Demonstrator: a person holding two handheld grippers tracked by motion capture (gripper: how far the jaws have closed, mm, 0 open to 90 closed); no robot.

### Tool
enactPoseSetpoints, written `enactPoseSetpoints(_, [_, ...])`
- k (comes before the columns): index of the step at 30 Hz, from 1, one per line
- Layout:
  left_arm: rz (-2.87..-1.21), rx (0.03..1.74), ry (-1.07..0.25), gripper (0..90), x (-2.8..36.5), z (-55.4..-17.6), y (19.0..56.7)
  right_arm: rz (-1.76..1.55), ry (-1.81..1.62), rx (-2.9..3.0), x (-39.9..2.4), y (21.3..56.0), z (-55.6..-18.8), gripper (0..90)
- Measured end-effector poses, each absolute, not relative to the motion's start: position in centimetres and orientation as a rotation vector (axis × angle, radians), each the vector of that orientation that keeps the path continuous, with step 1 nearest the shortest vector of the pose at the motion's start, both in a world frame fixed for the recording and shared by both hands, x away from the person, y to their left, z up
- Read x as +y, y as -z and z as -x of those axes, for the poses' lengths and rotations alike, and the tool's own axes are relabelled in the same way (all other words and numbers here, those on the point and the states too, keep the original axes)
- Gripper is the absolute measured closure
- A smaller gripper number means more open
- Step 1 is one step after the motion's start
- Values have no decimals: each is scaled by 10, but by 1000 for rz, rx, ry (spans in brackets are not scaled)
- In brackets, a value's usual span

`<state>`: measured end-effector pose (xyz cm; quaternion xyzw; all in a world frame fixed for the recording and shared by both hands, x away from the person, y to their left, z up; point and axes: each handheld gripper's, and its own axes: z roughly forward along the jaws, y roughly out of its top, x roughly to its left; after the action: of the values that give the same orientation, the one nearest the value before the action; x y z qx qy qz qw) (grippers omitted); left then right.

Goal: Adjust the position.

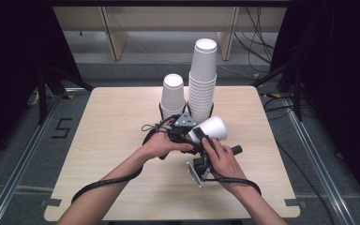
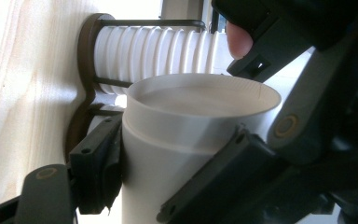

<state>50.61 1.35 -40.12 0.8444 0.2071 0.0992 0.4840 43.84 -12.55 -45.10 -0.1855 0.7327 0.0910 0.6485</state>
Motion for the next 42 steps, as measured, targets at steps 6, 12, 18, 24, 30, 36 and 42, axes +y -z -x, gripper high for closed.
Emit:
enactPoseSetpoints(6, [-2051, 482, -258, 218, 15, -506, 400, 430, -234, 1636, -125, 451, -439, 232])
enactPoseSetpoints(12, [-2043, 482, -270, 227, 16, -505, 399, 434, -223, 1650, -125, 449, -440, 227])
enactPoseSetpoints(18, [-2045, 474, -270, 231, 18, -505, 400, 440, -209, 1654, -124, 448, -440, 223])
enactPoseSetpoints(24, [-2040, 471, -277, 232, 18, -504, 401, 452, -226, 1642, -124, 450, -441, 218])
enactPoseSetpoints(30, [-2035, 470, -279, 232, 19, -504, 402, 459, -216, 1640, -124, 450, -441, 211])
enactPoseSetpoints(36, [-2035, 467, -275, 234, 18, -503, 402, 380, -214, 1689, -126, 455, -439, 150])
enactPoseSetpoints(42, [-2033, 463, -269, 234, 19, -505, 404, 457, -206, 1660, -125, 452, -442, 69])
